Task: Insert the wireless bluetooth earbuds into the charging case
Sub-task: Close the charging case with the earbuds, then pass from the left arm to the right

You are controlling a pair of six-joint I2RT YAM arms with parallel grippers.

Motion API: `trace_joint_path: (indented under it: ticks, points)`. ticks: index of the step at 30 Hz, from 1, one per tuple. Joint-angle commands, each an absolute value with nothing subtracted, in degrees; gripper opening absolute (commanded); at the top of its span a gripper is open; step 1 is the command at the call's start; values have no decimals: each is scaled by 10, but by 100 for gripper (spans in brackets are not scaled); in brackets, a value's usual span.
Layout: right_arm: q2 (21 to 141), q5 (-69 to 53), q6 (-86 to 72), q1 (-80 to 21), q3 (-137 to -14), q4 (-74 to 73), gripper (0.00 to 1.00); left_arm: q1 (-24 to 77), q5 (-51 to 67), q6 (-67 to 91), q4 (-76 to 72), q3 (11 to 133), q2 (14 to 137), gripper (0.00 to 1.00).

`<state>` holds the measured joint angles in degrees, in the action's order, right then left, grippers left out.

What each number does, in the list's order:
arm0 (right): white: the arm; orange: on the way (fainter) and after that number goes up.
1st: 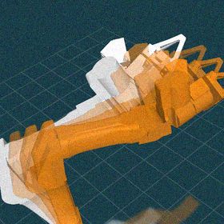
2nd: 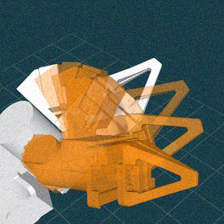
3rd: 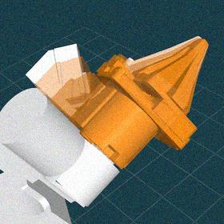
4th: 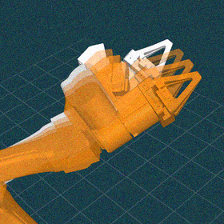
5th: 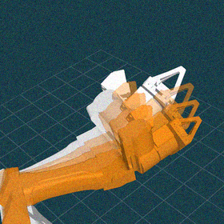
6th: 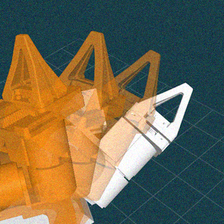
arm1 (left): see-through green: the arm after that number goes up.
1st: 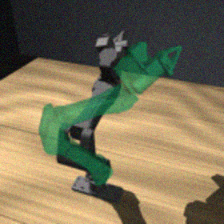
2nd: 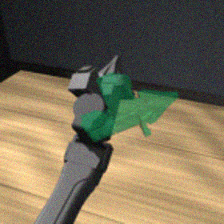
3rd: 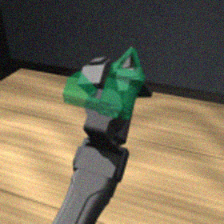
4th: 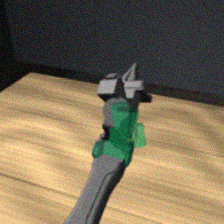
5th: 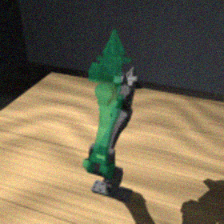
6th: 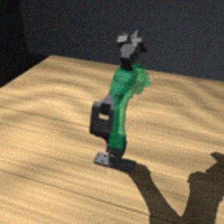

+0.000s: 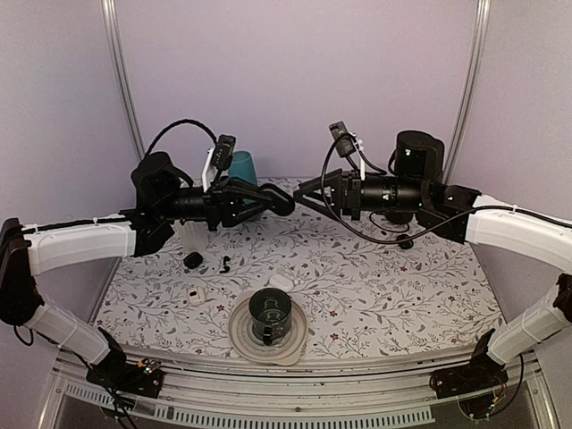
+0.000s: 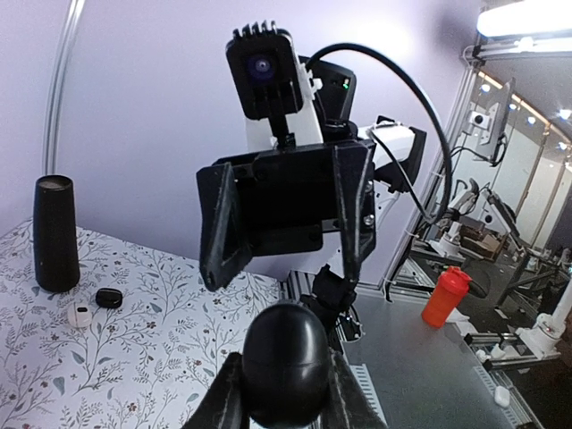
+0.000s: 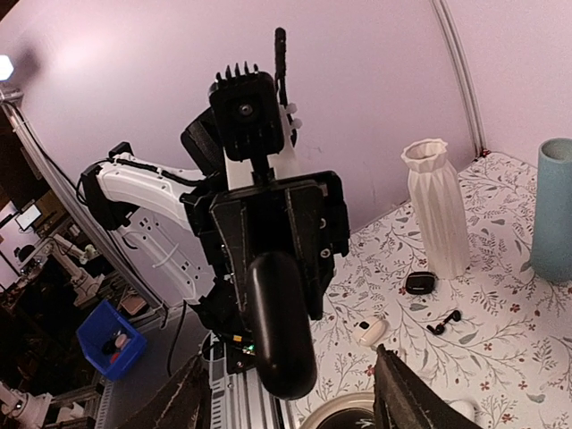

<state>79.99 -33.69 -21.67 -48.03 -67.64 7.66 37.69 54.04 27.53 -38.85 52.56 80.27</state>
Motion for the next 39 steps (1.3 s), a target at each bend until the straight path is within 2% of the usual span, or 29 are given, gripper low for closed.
trace_joint_path:
  ticks: [1,16,25,27,30,33,39]
  points:
    - [815,-355,-203,-491,-678,109,58,374,520,306,-424,525,815,0]
    - [849,-366,-229,-494,-685,139,30,379,494,336,-445,524,830,0]
    - [855,-358,-248,-494,-679,161,20,382,492,343,-449,522,836,0]
    - [855,-356,-250,-494,-676,162,11,382,490,343,-448,521,837,0]
    - [856,-355,-252,-494,-676,162,5,382,479,342,-437,520,837,1]
    - [852,-345,-256,-494,-671,163,4,382,467,335,-427,517,833,11]
    - [847,-333,-264,-482,-656,163,3,377,432,315,-395,509,818,47]
